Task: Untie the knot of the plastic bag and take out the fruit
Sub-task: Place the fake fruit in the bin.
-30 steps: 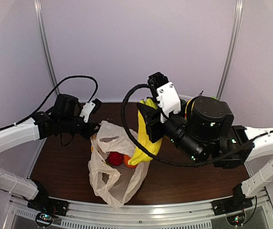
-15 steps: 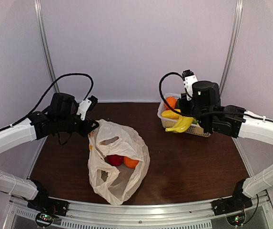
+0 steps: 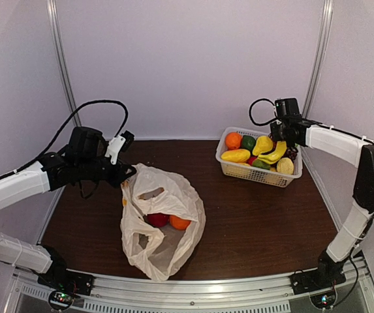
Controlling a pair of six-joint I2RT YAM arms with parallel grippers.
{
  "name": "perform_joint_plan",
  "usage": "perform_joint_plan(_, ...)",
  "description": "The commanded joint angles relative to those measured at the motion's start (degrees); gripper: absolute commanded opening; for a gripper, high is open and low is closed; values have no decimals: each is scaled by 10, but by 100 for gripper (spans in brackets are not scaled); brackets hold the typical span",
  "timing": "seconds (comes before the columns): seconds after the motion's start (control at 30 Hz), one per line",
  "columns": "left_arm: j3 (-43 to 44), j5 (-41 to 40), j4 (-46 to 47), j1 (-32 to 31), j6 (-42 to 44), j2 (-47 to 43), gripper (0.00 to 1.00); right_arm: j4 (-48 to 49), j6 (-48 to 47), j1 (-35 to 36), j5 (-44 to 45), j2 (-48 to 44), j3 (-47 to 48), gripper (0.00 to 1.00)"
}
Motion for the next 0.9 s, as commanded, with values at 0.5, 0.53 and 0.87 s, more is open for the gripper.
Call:
perform_joint_plan(0.5, 8, 24, 11, 2, -10, 0, 0, -42, -44, -73, -27, 93, 99, 15)
perform_joint_plan(0.53, 8, 25, 10, 3, -10, 0, 0, -41, -43, -73, -31, 97, 101, 15)
perform_joint_plan(0.87, 7, 22, 11, 2, -10, -2, 0, -57, -35, -76, -14, 159, 149, 16)
